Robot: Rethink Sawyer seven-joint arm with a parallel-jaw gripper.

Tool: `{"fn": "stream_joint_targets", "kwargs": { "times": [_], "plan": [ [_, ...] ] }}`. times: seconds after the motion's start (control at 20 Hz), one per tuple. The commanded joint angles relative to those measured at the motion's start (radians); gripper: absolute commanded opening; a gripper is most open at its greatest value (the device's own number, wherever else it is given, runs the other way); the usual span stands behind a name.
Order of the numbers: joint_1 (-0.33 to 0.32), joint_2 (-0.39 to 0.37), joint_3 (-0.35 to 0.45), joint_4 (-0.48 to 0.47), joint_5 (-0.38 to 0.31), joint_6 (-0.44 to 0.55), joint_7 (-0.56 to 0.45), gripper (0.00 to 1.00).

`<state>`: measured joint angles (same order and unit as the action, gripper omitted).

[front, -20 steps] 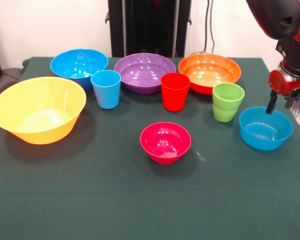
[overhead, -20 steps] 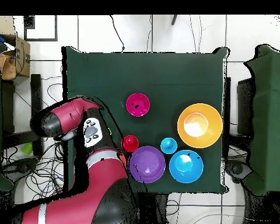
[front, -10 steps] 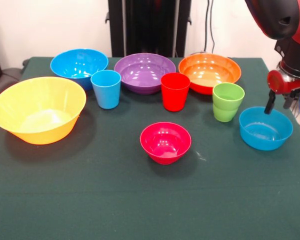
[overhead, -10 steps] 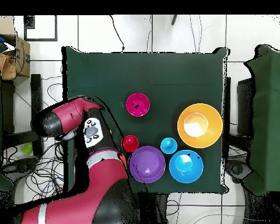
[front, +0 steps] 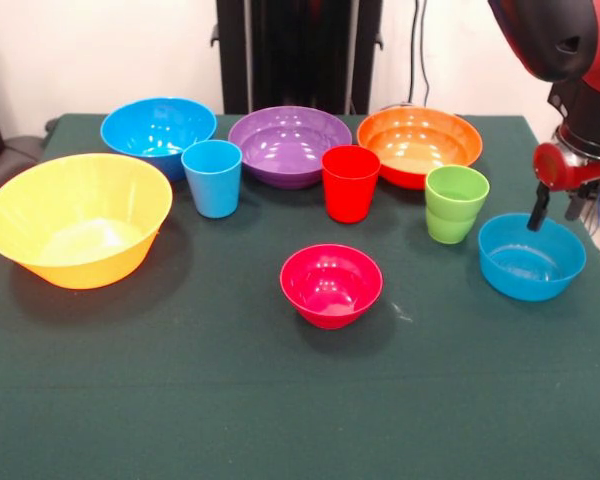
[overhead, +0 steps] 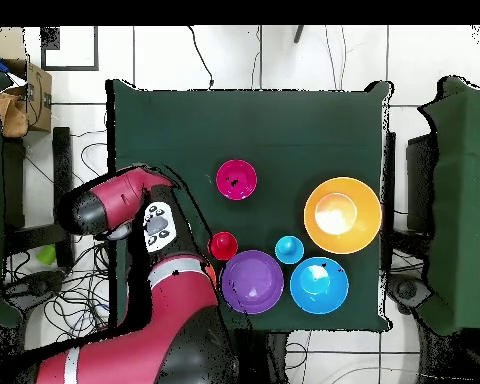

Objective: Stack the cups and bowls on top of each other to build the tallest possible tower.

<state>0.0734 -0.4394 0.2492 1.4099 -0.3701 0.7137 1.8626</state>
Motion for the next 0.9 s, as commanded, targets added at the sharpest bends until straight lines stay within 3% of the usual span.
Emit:
{"fn": "stream_joint_targets", "kwargs": {
  "times": [0.05, 0.9],
  "plan": [
    [0.026, 0.071, -0.019, -0.089, -0.009, -0.089, 0.135, 1.00],
    [0.028, 0.056, -0.053, -0.043, 0.005, -0.104, 0.119, 1.00]
  ]
}}
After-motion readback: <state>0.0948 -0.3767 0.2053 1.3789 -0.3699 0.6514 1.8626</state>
